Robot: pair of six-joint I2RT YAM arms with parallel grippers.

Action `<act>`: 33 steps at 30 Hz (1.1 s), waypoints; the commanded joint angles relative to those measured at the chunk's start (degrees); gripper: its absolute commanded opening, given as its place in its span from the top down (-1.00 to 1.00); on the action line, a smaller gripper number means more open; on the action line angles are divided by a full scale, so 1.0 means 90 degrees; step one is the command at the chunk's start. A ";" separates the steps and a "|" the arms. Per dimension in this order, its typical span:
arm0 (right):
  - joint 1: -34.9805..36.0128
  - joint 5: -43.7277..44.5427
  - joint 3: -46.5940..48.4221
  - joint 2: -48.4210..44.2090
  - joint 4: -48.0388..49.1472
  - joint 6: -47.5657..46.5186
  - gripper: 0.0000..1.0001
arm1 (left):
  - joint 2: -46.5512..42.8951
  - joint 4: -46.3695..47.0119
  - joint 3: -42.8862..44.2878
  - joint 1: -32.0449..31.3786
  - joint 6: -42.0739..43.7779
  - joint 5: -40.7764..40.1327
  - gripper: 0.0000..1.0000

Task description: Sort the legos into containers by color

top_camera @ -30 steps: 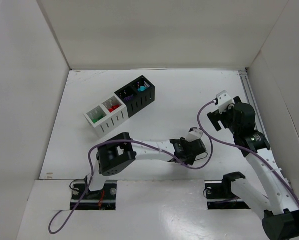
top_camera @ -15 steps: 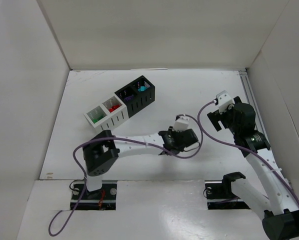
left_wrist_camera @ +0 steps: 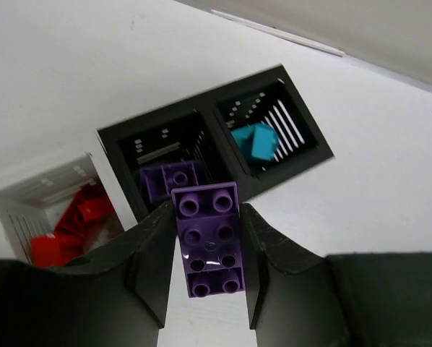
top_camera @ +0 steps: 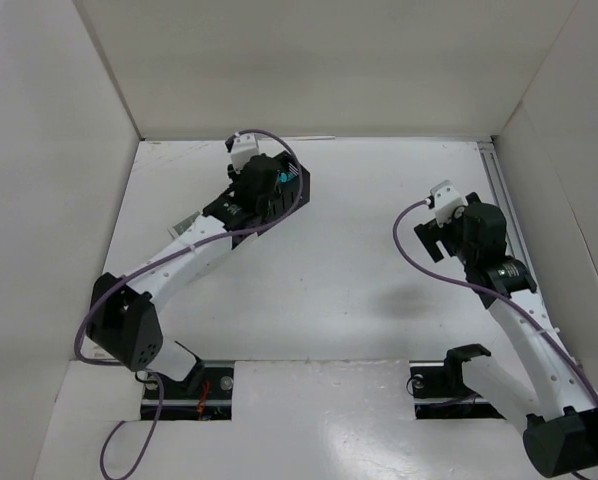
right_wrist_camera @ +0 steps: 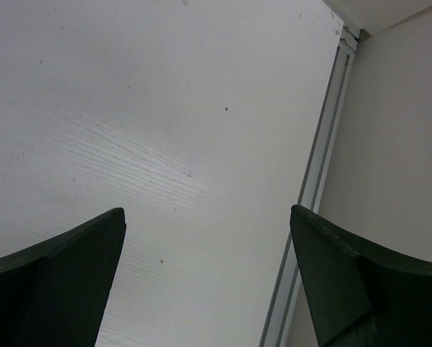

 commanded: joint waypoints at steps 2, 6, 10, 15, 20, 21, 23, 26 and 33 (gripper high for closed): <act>-0.0036 0.0116 0.0258 0.0064 0.0121 -0.0046 -1.00 | 0.0434 0.0709 0.0164 0.0616 0.0519 0.0522 0.57; -0.0036 0.0184 0.0258 0.0191 0.0121 -0.0104 -1.00 | 0.1029 0.0866 0.0476 0.0920 0.0655 0.0582 0.57; -0.0036 0.0184 0.0258 0.0318 0.0121 -0.0104 -1.00 | 0.1578 0.0886 0.0779 0.1144 0.0597 0.0660 0.57; -0.0036 0.0117 0.0258 0.0513 0.0121 -0.0163 -1.00 | 0.1715 0.0827 0.0926 0.1145 0.0538 0.0660 0.22; -0.0036 -0.0069 0.0258 0.0513 0.0121 -0.0163 -1.00 | 0.1501 0.0750 0.0926 0.1145 0.0538 0.0660 -0.17; -0.0036 -0.0069 0.0258 0.0513 0.0121 -0.0163 -1.00 | 0.1433 0.0749 0.0926 0.1145 0.0538 0.0718 -0.20; -0.0036 -0.0138 0.0316 0.0513 0.0179 -0.0222 -1.00 | 0.1132 0.0690 0.0868 0.1145 0.0538 0.0776 -0.23; -0.0036 -0.0284 0.0316 0.0300 0.0179 -0.0222 -1.00 | 0.0653 0.0690 0.0575 0.1145 0.0597 0.0991 -0.32; -0.0095 -0.0714 0.0258 -0.0228 0.0374 -0.0222 -1.00 | -0.1680 0.0330 -0.1093 0.0852 0.0277 0.1275 -1.00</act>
